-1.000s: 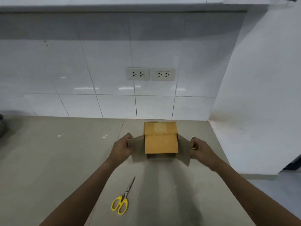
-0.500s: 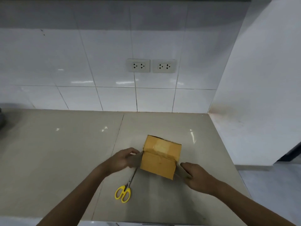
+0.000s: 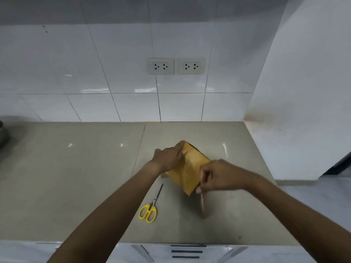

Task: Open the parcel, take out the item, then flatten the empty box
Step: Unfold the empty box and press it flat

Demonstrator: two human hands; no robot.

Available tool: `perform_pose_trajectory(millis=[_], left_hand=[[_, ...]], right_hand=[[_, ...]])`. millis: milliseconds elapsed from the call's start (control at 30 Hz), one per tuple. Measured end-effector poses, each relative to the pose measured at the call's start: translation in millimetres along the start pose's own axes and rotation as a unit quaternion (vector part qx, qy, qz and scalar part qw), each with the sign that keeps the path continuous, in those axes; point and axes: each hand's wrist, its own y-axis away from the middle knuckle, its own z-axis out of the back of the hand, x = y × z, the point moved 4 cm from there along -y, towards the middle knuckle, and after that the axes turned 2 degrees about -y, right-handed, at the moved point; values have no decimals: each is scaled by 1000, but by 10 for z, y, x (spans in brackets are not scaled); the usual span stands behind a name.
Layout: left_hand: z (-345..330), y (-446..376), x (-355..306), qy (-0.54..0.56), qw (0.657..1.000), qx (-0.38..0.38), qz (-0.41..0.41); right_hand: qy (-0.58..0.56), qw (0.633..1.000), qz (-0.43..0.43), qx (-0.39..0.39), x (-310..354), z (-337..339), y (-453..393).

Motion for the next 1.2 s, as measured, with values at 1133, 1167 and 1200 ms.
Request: perform_pose_trajectory(millis=[1133,1167,1200], left_hand=[[-88,-161,-29,6,1000,-13,14],[-85,-160,-33,4,1000,-13,14],[-81,-154,-38,2,1000,-13,15]], right_hand=[[217,947,24,-234,-524,67,-774],[212,949,26,-232,-522,72,-774],[212,949,28,-232,-513,80,-778]])
